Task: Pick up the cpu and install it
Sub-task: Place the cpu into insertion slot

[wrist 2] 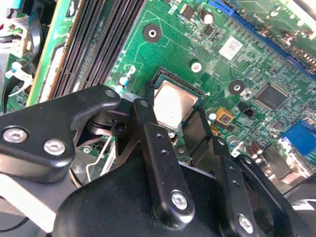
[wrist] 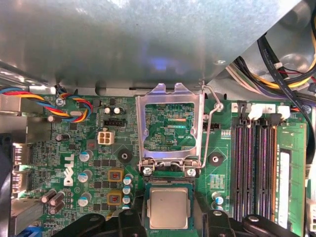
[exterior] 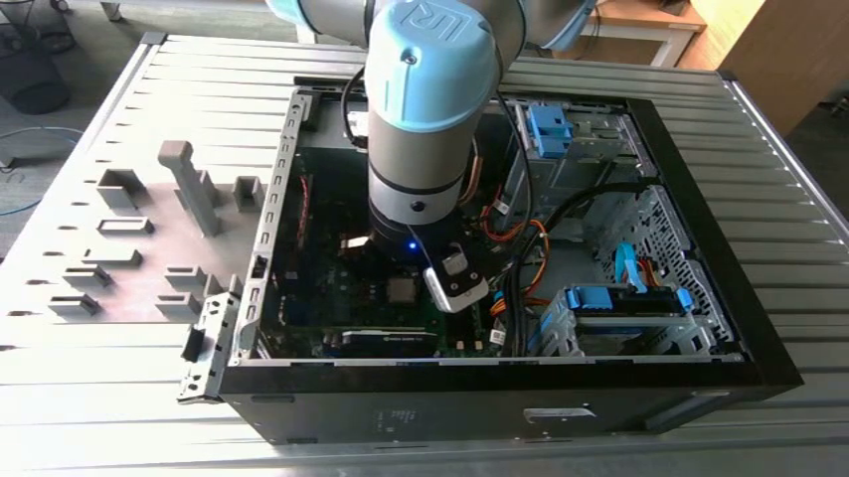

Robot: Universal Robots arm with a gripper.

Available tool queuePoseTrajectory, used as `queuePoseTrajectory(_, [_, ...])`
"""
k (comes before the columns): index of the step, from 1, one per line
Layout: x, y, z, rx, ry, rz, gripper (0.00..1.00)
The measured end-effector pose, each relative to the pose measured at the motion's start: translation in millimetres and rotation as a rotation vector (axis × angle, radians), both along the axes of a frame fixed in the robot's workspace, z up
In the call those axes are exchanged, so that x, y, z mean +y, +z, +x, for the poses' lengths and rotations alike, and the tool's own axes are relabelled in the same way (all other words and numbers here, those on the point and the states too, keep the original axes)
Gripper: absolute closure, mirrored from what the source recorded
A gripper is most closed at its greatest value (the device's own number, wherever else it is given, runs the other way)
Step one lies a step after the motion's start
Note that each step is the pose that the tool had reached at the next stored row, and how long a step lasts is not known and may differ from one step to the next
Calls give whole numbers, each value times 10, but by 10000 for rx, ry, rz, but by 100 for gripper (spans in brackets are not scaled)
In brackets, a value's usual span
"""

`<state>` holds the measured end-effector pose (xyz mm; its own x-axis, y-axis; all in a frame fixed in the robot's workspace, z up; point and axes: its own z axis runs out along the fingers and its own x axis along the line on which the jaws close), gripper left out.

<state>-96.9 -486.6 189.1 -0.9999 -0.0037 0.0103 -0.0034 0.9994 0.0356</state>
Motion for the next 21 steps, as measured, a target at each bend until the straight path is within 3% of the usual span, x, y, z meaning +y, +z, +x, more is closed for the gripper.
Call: queuePoseTrajectory(21, [0, -14, -11, -1, 0, 1, 53])
